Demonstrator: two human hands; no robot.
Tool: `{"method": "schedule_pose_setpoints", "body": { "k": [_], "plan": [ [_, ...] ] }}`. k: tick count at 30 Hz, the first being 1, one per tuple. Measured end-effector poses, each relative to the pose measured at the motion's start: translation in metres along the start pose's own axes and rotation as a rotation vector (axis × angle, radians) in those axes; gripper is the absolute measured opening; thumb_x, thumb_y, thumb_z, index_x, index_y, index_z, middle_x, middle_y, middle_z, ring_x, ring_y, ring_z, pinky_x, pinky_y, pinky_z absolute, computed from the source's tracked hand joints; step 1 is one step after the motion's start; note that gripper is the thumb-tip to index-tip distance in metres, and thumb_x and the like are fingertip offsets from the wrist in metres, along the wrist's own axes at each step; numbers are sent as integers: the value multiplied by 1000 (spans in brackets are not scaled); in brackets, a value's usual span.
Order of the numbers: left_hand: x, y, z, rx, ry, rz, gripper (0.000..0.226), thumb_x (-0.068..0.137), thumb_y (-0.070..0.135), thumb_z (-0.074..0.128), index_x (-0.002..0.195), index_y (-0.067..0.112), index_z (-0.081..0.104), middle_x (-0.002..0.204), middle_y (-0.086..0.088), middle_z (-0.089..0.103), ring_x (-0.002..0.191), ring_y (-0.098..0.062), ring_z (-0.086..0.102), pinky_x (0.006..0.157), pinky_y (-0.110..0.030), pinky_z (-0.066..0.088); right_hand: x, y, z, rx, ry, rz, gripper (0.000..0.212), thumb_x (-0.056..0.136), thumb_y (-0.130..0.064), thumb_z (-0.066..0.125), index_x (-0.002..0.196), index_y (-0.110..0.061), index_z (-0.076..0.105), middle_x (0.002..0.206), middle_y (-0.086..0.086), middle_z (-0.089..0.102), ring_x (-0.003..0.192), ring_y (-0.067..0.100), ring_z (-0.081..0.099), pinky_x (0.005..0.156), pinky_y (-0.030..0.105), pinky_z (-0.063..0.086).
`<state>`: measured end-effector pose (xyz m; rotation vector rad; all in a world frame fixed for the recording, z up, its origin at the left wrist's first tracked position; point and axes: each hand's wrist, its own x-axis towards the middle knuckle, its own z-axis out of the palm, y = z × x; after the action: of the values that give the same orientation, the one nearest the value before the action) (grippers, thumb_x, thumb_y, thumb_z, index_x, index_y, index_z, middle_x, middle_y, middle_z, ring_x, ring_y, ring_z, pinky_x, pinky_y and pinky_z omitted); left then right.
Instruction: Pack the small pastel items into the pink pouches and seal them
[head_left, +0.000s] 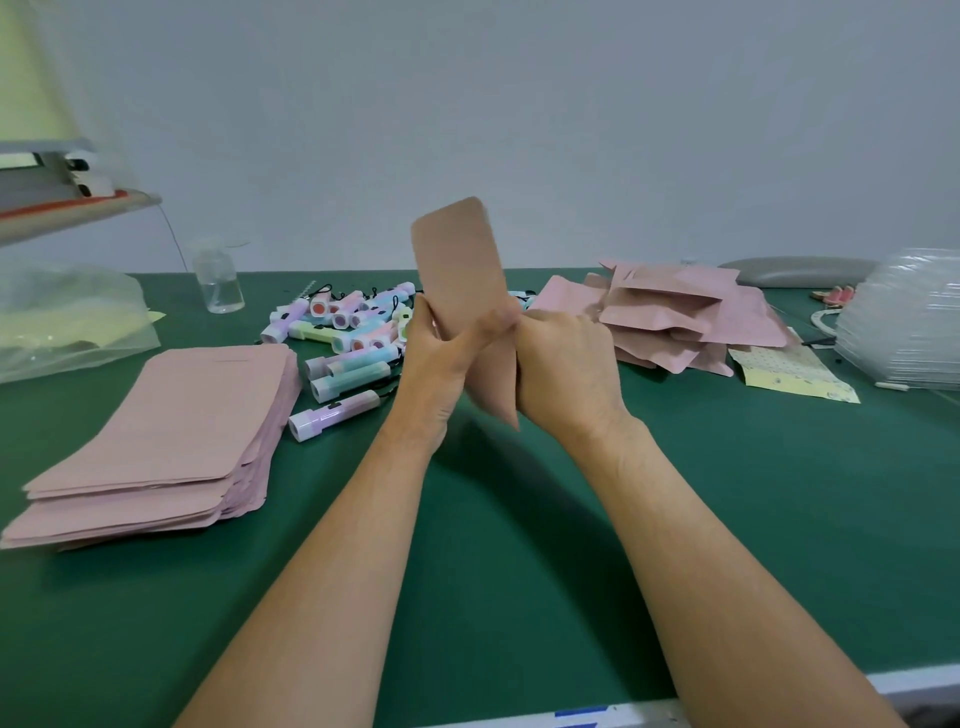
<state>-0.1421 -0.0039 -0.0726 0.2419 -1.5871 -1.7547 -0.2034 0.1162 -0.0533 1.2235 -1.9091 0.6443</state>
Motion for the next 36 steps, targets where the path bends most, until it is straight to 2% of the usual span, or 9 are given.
{"method": "schedule_pose_setpoints", "body": {
  "k": [7,15,19,21,23,25,27,32,36],
  "plan": [
    [-2,5,9,-29,24,88,87,65,40,94,135,16,48,121,-7,72,106,-23,74,82,-34,62,-1,1,8,-77,17,127,13,73,2,65,70,-10,61,61,5,62,48,28,39,49,21,11],
    [5,8,0,-203,308,101,90,62,54,86,139,19,54,117,4,70,89,0,69,73,-15,54,1,-1,8,-54,-46,333,37,84,-56,59,100,-24,68,88,-7,70,80,21,62,57,32,38],
    [7,12,-16,-378,363,-9,99,61,67,77,145,18,56,137,-3,66,123,-20,66,109,-47,53,-8,14,7,707,-67,148,38,89,-45,63,122,-27,63,100,-6,68,95,15,63,81,32,52],
    [5,11,-27,-466,254,9,73,80,74,62,131,23,74,130,-10,73,119,-26,70,106,-47,55,-14,19,17,1009,-19,275,35,92,-28,51,127,-28,57,108,4,66,101,25,62,87,37,52],
    [6,5,-34,-636,217,9,58,99,72,41,92,36,86,95,-2,81,91,-19,76,98,-42,56,-20,23,30,866,-28,379,44,88,-21,44,131,-21,53,115,2,65,104,24,60,89,41,51],
    [9,4,-38,-837,279,-63,51,98,73,48,126,38,72,125,-10,70,111,-27,70,104,-54,50,-25,29,46,526,-179,344,54,84,-14,46,139,-17,49,128,0,62,115,22,57,94,41,48],
    [12,0,-42,-970,283,-113,79,92,74,58,159,37,38,153,-11,47,132,-38,57,100,-64,52,-25,29,61,266,-347,216,66,82,0,49,146,-15,45,139,4,58,128,26,51,98,43,44],
    [17,-14,-47,-1073,131,-114,87,90,74,59,162,34,31,158,-17,43,137,-50,49,100,-75,47,-14,18,90,64,-531,-51,53,87,-5,48,139,-11,46,154,7,47,145,24,37,100,41,35],
    [22,-18,-49,-1073,111,-149,84,86,72,68,155,30,43,148,-12,49,127,-43,57,95,-70,52,-10,19,95,110,-613,-70,28,88,-12,48,115,-17,47,128,8,60,121,29,51,92,40,36]
  ]
}}
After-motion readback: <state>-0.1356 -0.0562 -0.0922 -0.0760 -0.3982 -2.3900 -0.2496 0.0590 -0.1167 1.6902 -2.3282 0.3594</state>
